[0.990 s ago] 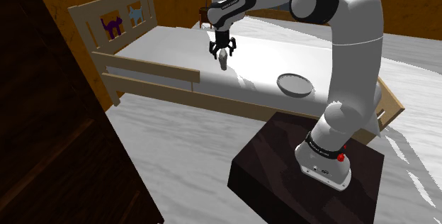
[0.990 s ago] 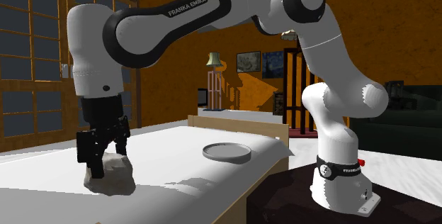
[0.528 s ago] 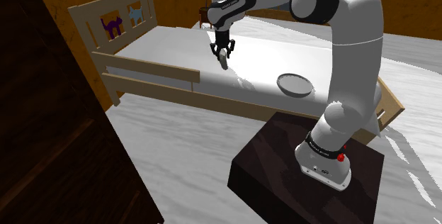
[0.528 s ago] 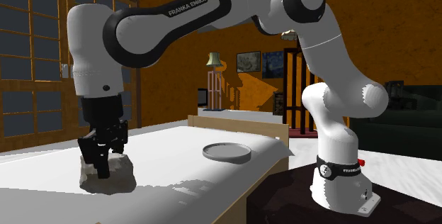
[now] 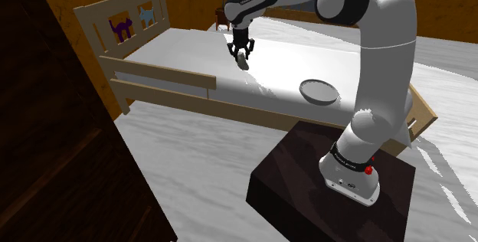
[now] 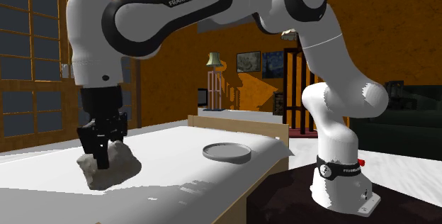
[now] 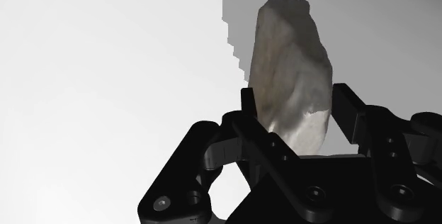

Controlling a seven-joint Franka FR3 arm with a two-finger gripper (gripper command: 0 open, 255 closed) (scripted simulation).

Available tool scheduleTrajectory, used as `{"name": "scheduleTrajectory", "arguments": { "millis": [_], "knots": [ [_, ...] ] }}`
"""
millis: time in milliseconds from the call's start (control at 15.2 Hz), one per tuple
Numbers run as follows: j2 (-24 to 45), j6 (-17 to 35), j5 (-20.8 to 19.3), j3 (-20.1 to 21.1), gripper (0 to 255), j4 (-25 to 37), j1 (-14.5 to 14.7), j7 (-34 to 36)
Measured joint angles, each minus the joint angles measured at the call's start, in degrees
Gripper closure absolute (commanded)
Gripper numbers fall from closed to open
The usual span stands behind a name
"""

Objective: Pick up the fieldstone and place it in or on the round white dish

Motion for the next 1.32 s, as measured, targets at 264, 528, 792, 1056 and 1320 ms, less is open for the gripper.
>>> {"name": "scheduleTrajectory", "arguments": {
  "millis": [264,528,792,1056,1320],
  "knots": [
    [-1.3,-2.4,-0.1,0.0,255,1.1,0.0,-0.1],
    [-1.9,-5.2,-0.1,-0.1,255,3.3,0.1,-0.2],
    [-2.6,-7.8,-0.1,-0.1,255,5.2,0.0,-0.4],
    [-5.7,-8.7,-0.4,-0.4,255,3.1,-0.3,-1.1],
    [-13.4,-5.9,-1.2,-1.4,255,-7.3,-1.4,-2.9]
  ]
}}
